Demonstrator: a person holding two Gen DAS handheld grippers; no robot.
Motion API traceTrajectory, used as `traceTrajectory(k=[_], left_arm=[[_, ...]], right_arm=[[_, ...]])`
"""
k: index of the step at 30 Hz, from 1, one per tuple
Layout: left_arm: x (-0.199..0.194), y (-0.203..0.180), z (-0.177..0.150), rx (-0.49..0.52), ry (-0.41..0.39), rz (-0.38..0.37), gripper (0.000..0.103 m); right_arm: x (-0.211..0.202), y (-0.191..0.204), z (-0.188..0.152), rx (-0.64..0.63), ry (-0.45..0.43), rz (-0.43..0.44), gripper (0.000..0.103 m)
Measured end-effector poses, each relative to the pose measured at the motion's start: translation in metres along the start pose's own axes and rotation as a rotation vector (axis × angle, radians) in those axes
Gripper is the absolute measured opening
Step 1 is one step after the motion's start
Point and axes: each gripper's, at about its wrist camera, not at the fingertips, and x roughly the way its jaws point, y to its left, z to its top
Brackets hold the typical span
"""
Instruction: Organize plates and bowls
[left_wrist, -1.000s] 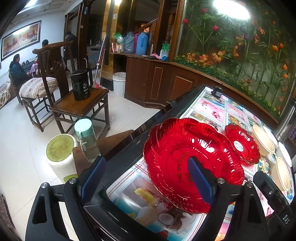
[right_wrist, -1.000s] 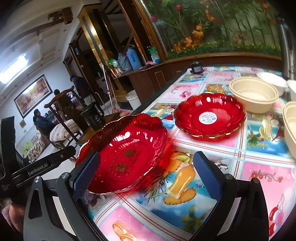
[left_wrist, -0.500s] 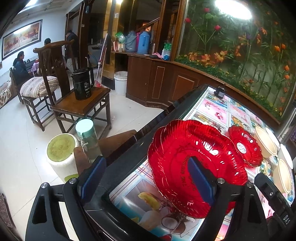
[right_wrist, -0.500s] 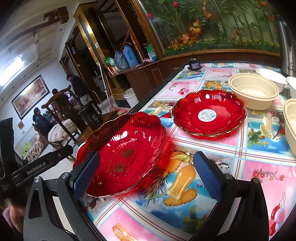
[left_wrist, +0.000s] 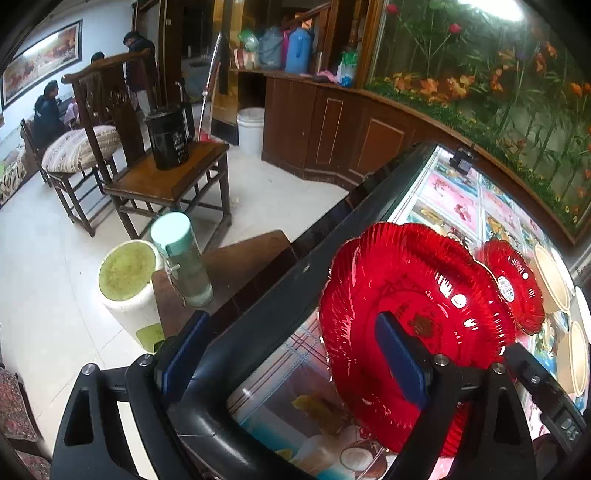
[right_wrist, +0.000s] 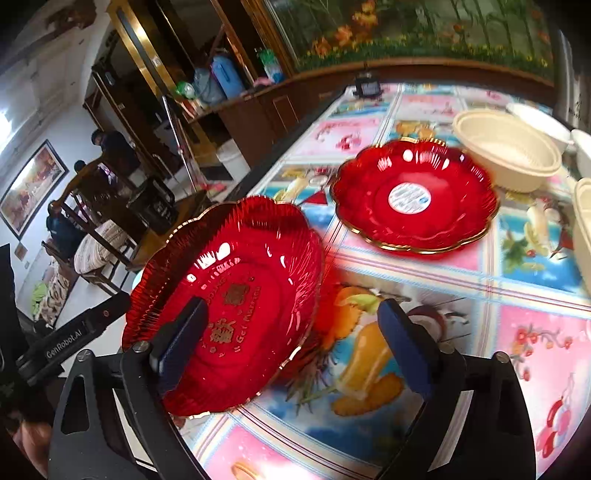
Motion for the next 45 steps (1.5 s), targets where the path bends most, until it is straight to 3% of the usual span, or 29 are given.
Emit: traceTrajectory(k=[5,8,10,14,20,27,33,39,42,45], left_arm=[[0.016,0.000,0.000,0.006,0.090,-0.003,0.090],[0.022,-0.001,-0.001,0.010,0.124,-0.011,0.089],[0.026,-0.001,-0.002,0.022,0.140,-0.012,0.087],[0.025,0.000,-0.004,0.036,0.122,0.013,0.070],[0.021,-0.007,-0.006,0.086,0.107,-0.025,0.016],[0.005,-0.001,-0.016,0.090,0.095,-0.039,0.015],[-0.018,0.009,-0.019,0.109,0.056,0.006,0.015],[0.000,0.011,-0.022,0.116,0.113,0.056,0.018],[-0.002,0.007,-0.026,0.136,0.107,0.070,0.022],[-0.015,0.011,-0.029,0.135,0.071,0.096,0.046]], right_arm=[[0.022,0.003,0.007,0.022,0.082,-0.022,0.075],[0.036,0.004,0.011,0.033,0.143,-0.039,0.058],[0.044,0.005,0.012,0.023,0.174,-0.060,0.031],[0.051,0.008,0.011,0.009,0.200,-0.108,0.018],[0.049,0.008,0.009,0.012,0.185,-0.079,0.013],[0.030,0.018,-0.001,-0.035,0.139,-0.067,0.011],[0.017,0.032,-0.012,-0.071,0.134,-0.023,0.011],[0.033,0.035,-0.021,-0.059,0.175,-0.017,0.012],[0.037,0.029,-0.020,-0.062,0.185,0.016,0.014],[0.024,0.021,-0.016,-0.061,0.176,0.081,0.022]])
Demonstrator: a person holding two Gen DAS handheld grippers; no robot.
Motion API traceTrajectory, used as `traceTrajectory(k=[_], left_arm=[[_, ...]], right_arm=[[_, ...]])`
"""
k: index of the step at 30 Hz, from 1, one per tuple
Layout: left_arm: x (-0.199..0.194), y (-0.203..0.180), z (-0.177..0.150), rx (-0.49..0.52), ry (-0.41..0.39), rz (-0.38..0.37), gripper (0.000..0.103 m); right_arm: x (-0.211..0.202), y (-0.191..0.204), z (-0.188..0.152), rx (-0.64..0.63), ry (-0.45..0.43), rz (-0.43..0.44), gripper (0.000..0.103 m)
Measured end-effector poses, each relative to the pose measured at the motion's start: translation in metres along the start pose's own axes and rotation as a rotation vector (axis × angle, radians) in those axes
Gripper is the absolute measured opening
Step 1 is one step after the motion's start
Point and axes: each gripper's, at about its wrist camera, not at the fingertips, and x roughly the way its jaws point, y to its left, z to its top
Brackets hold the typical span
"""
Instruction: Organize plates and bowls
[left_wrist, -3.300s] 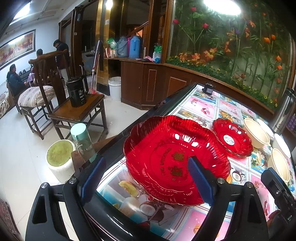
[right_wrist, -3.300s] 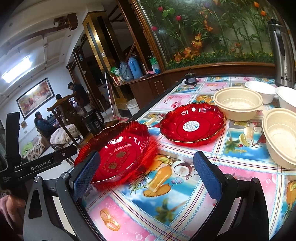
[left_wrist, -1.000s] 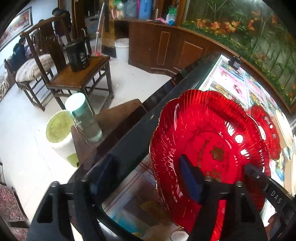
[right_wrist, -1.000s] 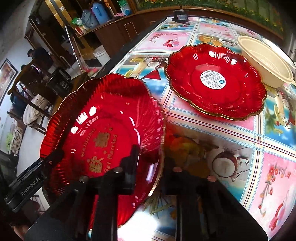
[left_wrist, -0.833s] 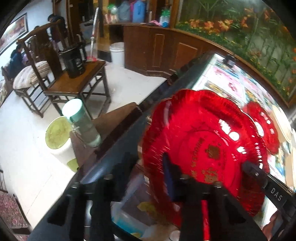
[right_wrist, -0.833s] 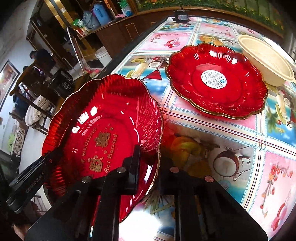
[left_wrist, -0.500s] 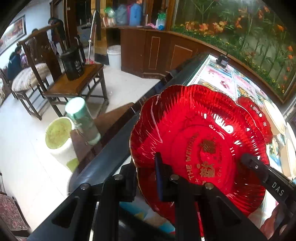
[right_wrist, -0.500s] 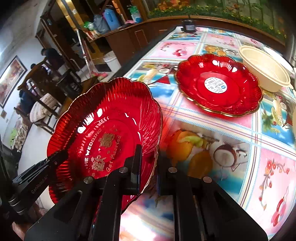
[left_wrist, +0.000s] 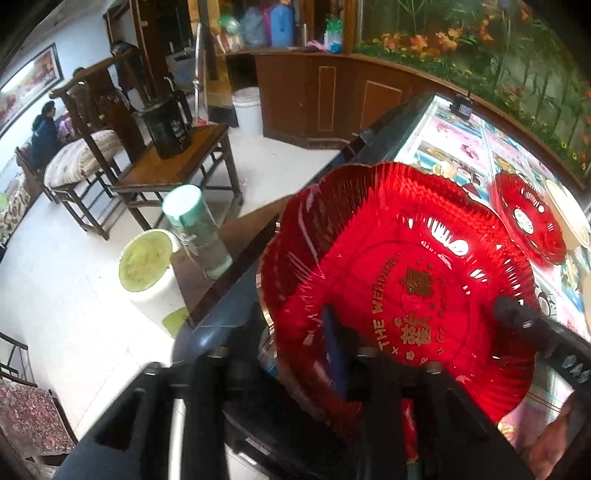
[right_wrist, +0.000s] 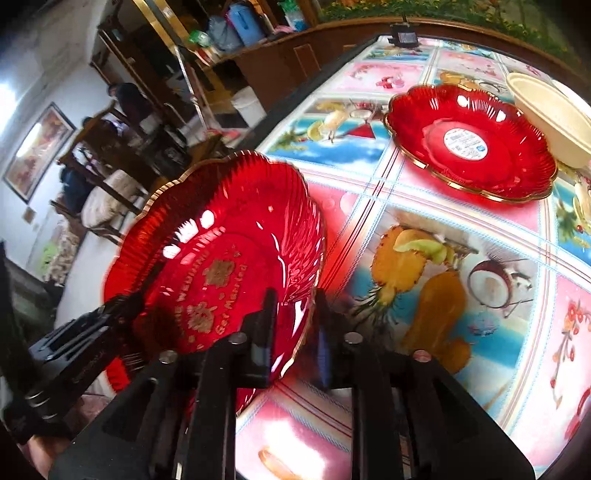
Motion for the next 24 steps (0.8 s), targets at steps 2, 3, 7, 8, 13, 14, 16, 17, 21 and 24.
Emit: traceTrajectory(k=[2,3,7,8,13,14,16,17,21,24], left_arm=[[-0.015,0.005,-0.008,0.003,-0.049,0.038,0.063],[-0.023,0.008,-0.012,0.005,-0.074,0.060,0.063],[-0.057,0.022,-0.021,0.000,-0.177,0.129,0.070],[-0.064,0.024,-0.022,-0.006,-0.200,0.141,0.072],[-0.108,0.015,-0.005,-0.046,-0.310,0.038,0.083],[-0.115,0.009,0.002,-0.049,-0.316,-0.028,0.083],[-0.119,-0.008,0.019,-0.041,-0.307,-0.143,0.083],[-0.118,-0.022,0.031,-0.026,-0.282,-0.191,0.083],[-0.098,-0.076,0.084,0.024,-0.164,-0.332,0.083],[-0.075,-0.111,0.112,0.045,-0.094,-0.361,0.083]], right_arm=[[-0.019,-0.005,-0.002,-0.024,-0.054,0.029,0.032],[-0.029,-0.009,-0.003,-0.032,-0.082,0.039,0.039],[-0.069,-0.039,-0.010,-0.017,-0.174,0.097,0.046],[-0.076,-0.046,-0.013,-0.010,-0.190,0.097,0.046],[-0.107,-0.101,-0.008,0.094,-0.255,0.069,0.046],[-0.111,-0.109,-0.005,0.108,-0.263,0.060,0.046],[-0.116,-0.127,0.007,0.149,-0.272,0.051,0.046],[-0.117,-0.134,0.012,0.166,-0.270,0.052,0.046],[-0.111,-0.160,0.037,0.257,-0.265,0.103,0.046],[-0.097,-0.168,0.051,0.303,-0.249,0.109,0.046]])
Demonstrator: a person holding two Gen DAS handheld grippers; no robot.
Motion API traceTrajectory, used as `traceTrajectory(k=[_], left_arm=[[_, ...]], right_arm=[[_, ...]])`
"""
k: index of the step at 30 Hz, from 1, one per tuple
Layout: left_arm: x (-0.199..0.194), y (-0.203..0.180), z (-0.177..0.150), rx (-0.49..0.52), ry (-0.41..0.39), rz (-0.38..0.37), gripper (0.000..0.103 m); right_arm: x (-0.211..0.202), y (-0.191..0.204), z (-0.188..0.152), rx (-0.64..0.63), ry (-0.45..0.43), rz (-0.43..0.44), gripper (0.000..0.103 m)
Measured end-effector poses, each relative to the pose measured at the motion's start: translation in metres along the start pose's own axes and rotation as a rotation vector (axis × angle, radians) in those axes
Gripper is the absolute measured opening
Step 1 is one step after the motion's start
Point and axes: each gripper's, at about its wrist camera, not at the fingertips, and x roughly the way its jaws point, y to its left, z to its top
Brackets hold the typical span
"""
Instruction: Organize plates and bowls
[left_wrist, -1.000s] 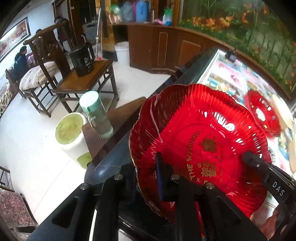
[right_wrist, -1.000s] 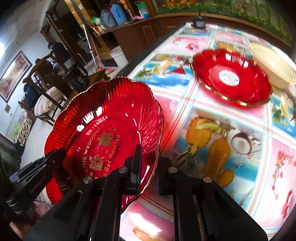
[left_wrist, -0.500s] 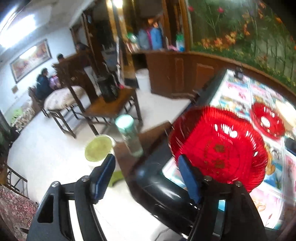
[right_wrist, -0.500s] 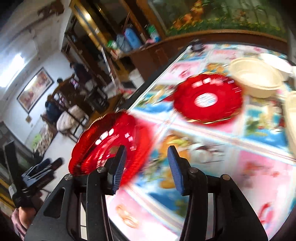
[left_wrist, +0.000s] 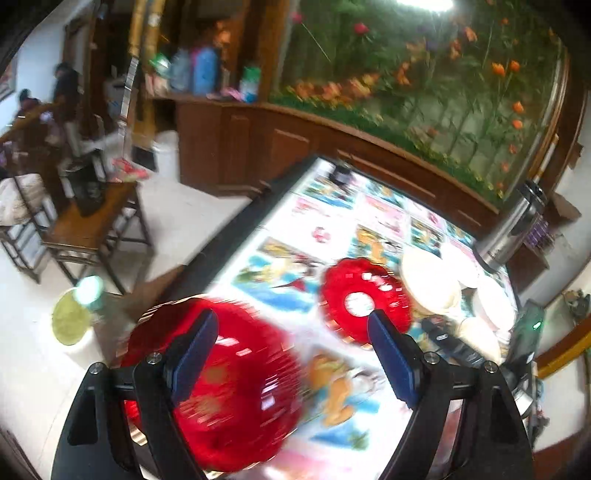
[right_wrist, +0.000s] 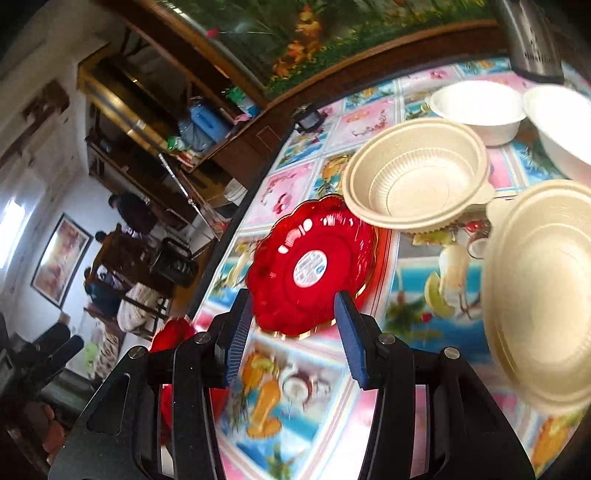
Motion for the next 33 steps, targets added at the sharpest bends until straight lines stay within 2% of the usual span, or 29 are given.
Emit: traceTrajectory(k=[3,8,12,16,23,27,31,33], left_arm=[[0.050,-0.022,0.019,0.002,0.106,-0.019,0.083],[0.092,-0.048,0.011,0.003,0.205,-0.022,0.083],[0.121,-0.057,0.013,-0.023,0.280,-0.063,0.083],[0.139,-0.058,0.015,-0.055,0.309,-0.073,0.083],[0.168,-0.049,0.011,-0.108,0.364,-0.066,0.083],[0.178,-0.049,0.008,-0.119,0.392,-0.090,0.082],[0.185,-0.049,0.005,-0.095,0.410,-0.088,0.082],[0.188,-0.046,0.003,-0.118,0.433,-0.109,0.082]], right_arm=[[0.017,-0.004,0.006,0.029,0.015,0.016,0.046],[0.022,-0.011,0.008,0.032,0.040,0.030,0.046],[0.020,-0.015,0.007,0.051,0.045,0.057,0.047],[0.032,-0.022,0.006,0.074,0.082,0.052,0.046],[0.042,-0.033,0.007,0.141,0.096,0.079,0.047],[0.043,-0.035,0.007,0.153,0.090,0.094,0.047],[0.047,-0.048,0.008,0.232,0.098,0.164,0.047],[0.049,-0.056,0.009,0.285,0.111,0.195,0.048]])
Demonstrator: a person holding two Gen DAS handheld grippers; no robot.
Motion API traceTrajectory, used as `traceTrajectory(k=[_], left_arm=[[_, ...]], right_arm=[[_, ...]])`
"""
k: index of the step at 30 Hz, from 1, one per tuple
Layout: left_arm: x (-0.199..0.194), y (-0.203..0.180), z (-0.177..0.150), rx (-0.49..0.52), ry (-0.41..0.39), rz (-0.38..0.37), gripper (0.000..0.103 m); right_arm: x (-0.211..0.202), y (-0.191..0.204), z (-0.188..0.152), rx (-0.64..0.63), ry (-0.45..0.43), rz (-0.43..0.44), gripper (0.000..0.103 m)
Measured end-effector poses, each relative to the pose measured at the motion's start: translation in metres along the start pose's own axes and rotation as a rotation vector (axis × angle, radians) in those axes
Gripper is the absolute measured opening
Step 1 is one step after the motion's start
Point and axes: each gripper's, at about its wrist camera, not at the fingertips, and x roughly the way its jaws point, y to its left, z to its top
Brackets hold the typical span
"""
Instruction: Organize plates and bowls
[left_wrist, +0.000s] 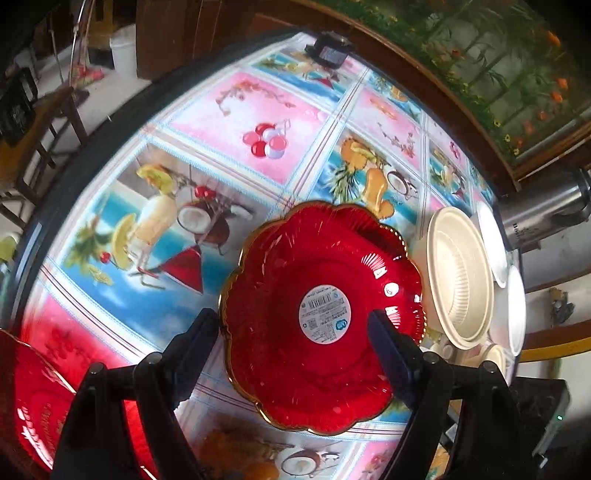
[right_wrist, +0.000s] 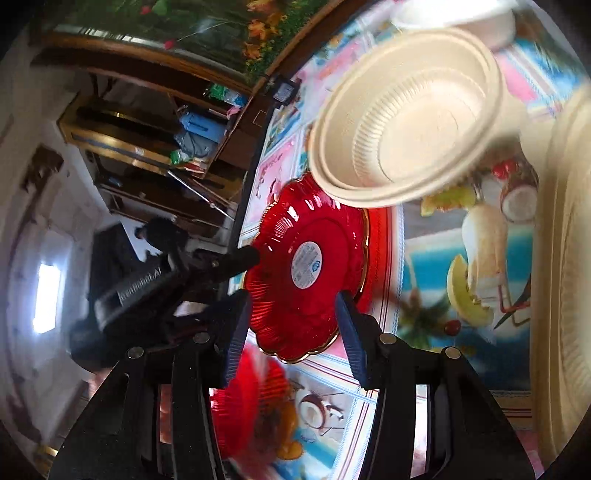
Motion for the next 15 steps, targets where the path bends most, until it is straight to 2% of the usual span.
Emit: traceTrajectory(k=[2,6,12,15], left_arm=[[-0.002,0.002,0.000,-0.010,0.005,-0.008,0.082],[-0.006,0.003,0.001,0.007,-0.012,-0.008,0.083],[0.004,0.004,0.001,0.012,0.016,-0.003,0.083],[0.009,0.003,0.001,0.013,0.027,0.001,0.083]], right_arm=[[-0.008,-0.004,0.002,0.039,-0.025,0.019,0.048],[-0.024,0.006,0.005,-0.002,-0.088,0.008,0.051],[-0.002,-0.005,0.005,0.053,-0.017,-0.107,0.051],[0.011,-0.009,0.006,0.065,0.013,-0.126,0.051]])
